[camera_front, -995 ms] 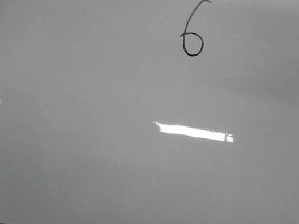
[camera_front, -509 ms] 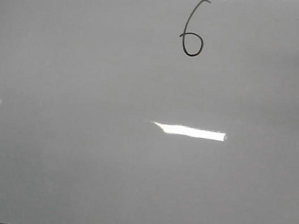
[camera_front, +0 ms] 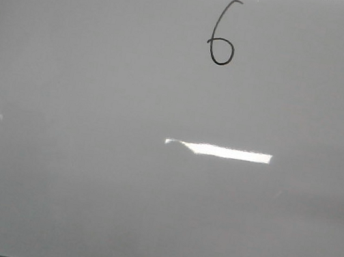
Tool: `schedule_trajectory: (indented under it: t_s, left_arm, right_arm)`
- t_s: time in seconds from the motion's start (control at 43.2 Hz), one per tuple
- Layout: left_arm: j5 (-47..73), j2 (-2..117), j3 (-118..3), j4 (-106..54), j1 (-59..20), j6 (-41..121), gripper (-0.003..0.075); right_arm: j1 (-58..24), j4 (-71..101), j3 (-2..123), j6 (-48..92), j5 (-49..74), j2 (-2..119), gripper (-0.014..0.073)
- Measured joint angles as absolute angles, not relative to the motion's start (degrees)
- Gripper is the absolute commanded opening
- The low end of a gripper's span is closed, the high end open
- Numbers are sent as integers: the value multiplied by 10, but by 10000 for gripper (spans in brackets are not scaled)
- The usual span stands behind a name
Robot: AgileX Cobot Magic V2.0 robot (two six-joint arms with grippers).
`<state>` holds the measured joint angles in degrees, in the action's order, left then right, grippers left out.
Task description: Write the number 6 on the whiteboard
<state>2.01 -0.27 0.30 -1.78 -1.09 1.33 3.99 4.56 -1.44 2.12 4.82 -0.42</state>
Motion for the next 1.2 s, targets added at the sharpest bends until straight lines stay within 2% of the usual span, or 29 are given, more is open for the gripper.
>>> schedule_trajectory:
  t_s: [1.204]
  left_arm:
    - [16,-3,3,-18,-11,13,-20]
  right_arm:
    - [6,22,-15,-14,29,-5,-68]
